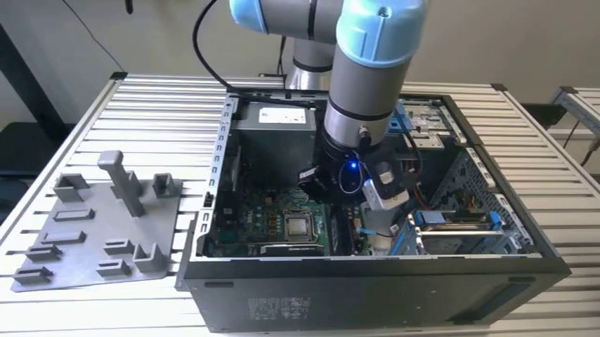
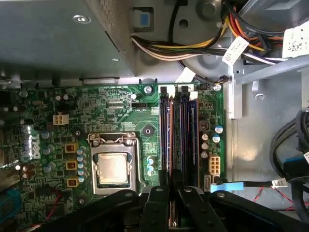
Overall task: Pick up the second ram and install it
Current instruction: 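Insert the second ram into the second slot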
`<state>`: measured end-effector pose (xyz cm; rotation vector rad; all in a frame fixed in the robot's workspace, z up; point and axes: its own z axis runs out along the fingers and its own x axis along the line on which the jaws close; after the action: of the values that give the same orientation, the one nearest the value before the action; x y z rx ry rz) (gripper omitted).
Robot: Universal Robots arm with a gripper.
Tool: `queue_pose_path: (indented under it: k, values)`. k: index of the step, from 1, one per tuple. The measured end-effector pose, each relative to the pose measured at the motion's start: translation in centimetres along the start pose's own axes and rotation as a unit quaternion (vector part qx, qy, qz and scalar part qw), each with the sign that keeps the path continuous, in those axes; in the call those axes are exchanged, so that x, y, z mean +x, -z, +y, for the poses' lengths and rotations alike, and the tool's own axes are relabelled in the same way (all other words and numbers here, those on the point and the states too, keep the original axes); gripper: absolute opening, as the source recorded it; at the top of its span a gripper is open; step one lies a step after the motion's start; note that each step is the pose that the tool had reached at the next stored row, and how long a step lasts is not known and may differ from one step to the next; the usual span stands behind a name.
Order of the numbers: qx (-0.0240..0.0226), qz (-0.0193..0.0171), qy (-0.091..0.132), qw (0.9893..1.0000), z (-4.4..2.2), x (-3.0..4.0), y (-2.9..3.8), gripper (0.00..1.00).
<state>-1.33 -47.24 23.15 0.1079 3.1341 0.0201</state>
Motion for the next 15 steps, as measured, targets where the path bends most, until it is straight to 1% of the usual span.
queue_pose_path:
  k: [4,8,15]
  values:
    - [0.0001,0.0,-0.002,1.0,0.0,-0.11,-0.12,0.14]
    - [0.0,0.0,-0.002,1.0,0.03,-0.51,-0.34,0.14]
    - [-0.0001,-0.0001,0.001,1.0,0.22,-0.49,-0.76,0.14]
